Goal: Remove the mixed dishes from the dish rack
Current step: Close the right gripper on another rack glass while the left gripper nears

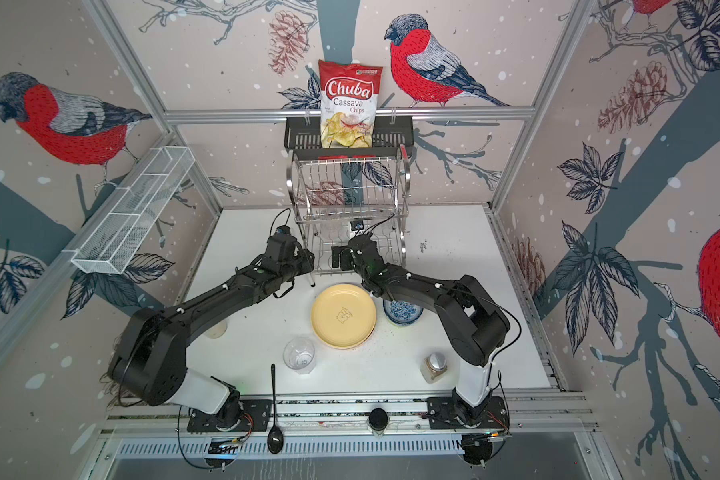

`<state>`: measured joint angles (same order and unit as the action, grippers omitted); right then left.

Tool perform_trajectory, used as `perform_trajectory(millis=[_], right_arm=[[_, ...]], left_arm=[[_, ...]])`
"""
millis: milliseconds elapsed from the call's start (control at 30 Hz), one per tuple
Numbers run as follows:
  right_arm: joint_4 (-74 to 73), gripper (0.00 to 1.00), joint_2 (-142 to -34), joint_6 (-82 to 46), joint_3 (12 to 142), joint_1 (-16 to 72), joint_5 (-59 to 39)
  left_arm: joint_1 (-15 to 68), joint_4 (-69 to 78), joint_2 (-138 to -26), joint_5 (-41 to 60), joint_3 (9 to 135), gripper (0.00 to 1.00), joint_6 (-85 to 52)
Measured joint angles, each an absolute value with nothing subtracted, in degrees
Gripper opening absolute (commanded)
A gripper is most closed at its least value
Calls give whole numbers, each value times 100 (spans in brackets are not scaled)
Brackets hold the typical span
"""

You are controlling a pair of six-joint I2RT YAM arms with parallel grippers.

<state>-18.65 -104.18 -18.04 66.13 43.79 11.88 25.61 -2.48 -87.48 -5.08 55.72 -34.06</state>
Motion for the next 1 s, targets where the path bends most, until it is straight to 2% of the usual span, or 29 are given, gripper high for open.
perform_trajectory(millis=[100,300,767,1000], right_arm=[[-1865,99,-10558,-1804,6781,4248,1133],[-1756,100,-11102,-1776,7286,4141,1028],[-2043,99,-12416,-1319,8696,4115,1079],[-1879,99,-13253,-1046,9894,4073,1157]], left_arm=[[2552,-384,-8895,-499,5712,24,-3395],[2532,-635,-8997,-454,5929,16,-2998],[2534,-930,-8849,-121,5929,12,-2858],[2532,-1000,-8772,-64,5927,12,-2856]])
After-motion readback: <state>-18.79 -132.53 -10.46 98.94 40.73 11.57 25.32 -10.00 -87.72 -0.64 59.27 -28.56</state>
